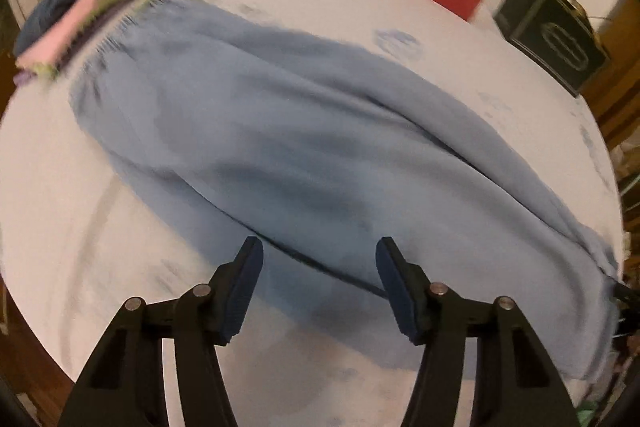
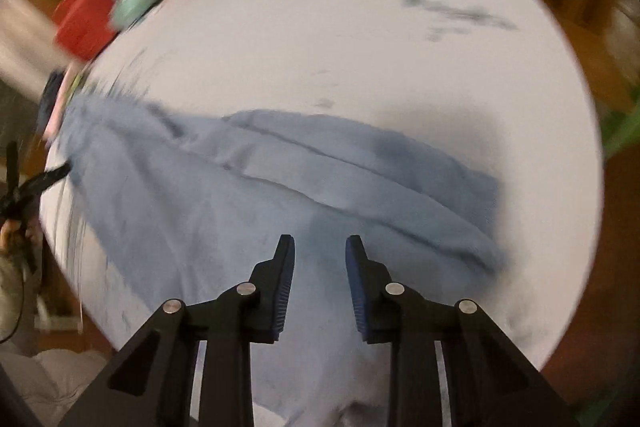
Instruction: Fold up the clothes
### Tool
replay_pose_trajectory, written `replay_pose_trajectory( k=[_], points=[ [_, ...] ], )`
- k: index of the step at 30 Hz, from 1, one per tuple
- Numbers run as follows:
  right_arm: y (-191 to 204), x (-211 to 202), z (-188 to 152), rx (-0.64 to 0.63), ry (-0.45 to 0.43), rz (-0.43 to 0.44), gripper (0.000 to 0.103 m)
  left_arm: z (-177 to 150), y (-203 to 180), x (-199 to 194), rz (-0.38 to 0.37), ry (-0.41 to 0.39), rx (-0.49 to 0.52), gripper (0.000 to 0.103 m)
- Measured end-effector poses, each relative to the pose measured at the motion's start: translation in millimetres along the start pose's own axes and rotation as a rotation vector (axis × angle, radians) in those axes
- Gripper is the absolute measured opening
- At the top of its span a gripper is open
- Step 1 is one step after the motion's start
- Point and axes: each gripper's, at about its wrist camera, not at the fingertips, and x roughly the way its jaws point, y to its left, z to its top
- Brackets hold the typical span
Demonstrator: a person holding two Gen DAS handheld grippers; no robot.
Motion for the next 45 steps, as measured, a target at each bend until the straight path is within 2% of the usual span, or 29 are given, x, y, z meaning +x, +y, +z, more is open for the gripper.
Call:
replay_pose_trajectory(
  k=[2, 3, 5, 6, 8, 10, 15, 19, 24, 28, 31, 35, 38, 40, 45],
  points=[
    [-1.0, 13.5, 9.1, -0.044, 0.05, 0.031, 0.026, -10.1, -16.7, 6.1, 0.012, 0.021, -0.018, 0.06],
    [-4.6, 21.1, 15.0, -0.061, 0.069, 0.016, 0.025, -15.0, -24.9, 9.3, 0.018, 0.031, -0.027, 0.06],
    [-22.5, 28.7, 33.0, -0.053, 0.049, -0.054, 0.011, -22.0, -35.6, 16.7, 0.026, 0.049, -0.037, 0.06],
    [-35.9, 24.6, 40.6, -0.009, 0.014, -0.122, 0.011, -25.2, -40.5, 20.4, 0.03, 0.058, -0.041, 0.06],
    [-65.8, 9.3, 49.0, 0.116, -0.05, -0.168, 0.012, -30.6, -49.5, 18.5, 0.042, 0.038, -0.048, 0.06],
    [-75.2, -2.2, 49.7, 0.086, -0.054, -0.187, 0.013, -37.2, -57.9, 13.1, 0.046, 0.031, -0.078, 0.06],
    [-76.7, -21.2, 40.4, -0.118, -0.013, -0.094, 0.013, -63.1, -96.7, -10.4, 0.048, -0.021, -0.158, 0.06],
    [-70.8, -12.9, 50.2, -0.344, 0.047, 0.005, 0.015, -101.1, -152.8, -21.0, 0.058, -0.061, -0.27, 0.06],
    [-75.9, -7.4, 53.5, -0.595, 0.1, 0.113, 0.037, -155.3, -235.9, -23.2, 0.075, -0.052, -0.393, 0.06],
    [-77.2, -4.4, 49.7, -0.687, 0.133, 0.151, 0.037, -185.3, -289.9, -24.8, 0.096, -0.038, -0.406, 0.06],
    [-82.2, -7.6, 44.9, -0.715, 0.137, 0.15, 0.038, -200.5, -329.1, -27.8, 0.082, -0.033, -0.388, 0.06],
    [-87.3, -7.2, 41.0, -0.771, 0.157, 0.147, 0.052, -221.3, -369.3, -35.5, 0.098, -0.065, -0.4, 0.06],
    [-87.2, -5.2, 37.7, -0.842, 0.177, 0.153, 0.053, -242.5, -389.8, -44.0, 0.119, -0.076, -0.452, 0.06],
    [-86.5, -7.0, 36.5, -0.899, 0.198, 0.189, 0.053, -255.6, -402.9, -49.1, 0.128, -0.086, -0.504, 0.06],
    [-86.6, -2.3, 41.0, -1.046, 0.238, 0.267, 0.053, -264.9, -442.0, -36.2, 0.185, -0.125, -0.663, 0.06]
  ],
)
